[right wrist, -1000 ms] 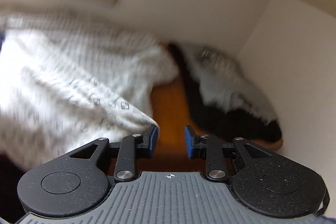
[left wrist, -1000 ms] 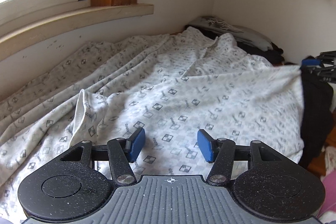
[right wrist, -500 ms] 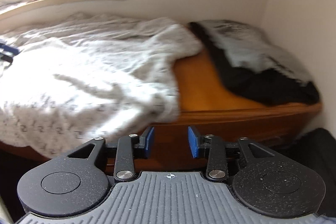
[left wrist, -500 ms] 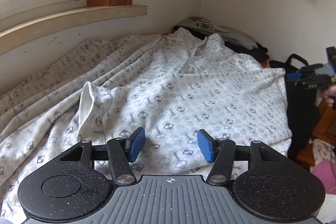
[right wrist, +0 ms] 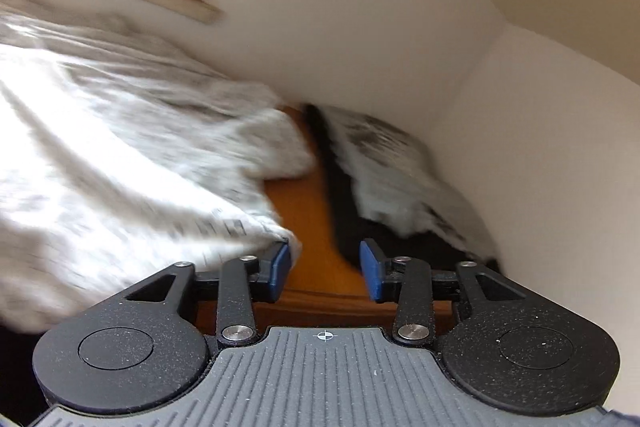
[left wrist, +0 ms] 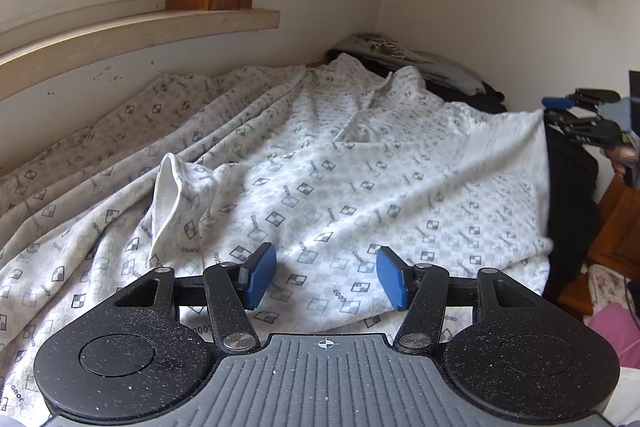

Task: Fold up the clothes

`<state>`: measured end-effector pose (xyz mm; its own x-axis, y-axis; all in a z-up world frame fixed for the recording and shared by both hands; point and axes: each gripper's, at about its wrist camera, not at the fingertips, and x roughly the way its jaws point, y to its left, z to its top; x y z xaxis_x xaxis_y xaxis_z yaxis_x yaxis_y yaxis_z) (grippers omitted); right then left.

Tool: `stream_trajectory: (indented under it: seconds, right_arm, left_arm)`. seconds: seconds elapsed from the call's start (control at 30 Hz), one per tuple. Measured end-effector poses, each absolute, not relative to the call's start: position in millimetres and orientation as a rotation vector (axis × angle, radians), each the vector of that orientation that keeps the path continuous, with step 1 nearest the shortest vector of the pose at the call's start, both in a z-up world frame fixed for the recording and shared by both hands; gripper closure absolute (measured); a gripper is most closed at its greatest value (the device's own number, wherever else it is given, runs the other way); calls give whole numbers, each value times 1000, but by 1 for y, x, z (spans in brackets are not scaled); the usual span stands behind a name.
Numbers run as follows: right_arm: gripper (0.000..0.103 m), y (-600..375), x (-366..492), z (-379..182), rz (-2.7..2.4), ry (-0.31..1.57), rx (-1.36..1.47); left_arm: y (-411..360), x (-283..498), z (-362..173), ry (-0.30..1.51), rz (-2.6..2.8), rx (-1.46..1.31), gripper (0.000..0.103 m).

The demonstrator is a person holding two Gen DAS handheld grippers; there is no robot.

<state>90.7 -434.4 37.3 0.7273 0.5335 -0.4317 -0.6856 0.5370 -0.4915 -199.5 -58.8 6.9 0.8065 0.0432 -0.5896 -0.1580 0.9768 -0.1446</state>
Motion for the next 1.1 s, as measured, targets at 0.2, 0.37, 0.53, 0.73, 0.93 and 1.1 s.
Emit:
stream_trajectory:
  seconds: [0.2, 0.37, 0.53, 0.73, 0.93, 1.1]
  right_arm:
    - [90, -435, 86, 22, 904, 362, -852]
    - [89, -451, 110, 37, 793, 381, -728]
    - [83, -462, 152, 59, 740, 452, -431]
    - [77, -452, 180, 39, 792, 637, -249]
    - [87, -421, 169, 26, 891, 702, -253]
    - [91, -400, 124, 45, 1068, 536, -364]
  left_arm:
    - [-56, -201, 7, 617, 104, -210, 43]
    - [-60, -201, 8, 626, 115, -177, 43]
    - [-61, -200, 8, 626, 119, -178, 42]
    - [-61, -200, 8, 628, 119, -176, 42]
    - [-63, -199, 9, 632, 123, -161, 41]
    - [-64, -198, 9, 634, 121, -159, 40]
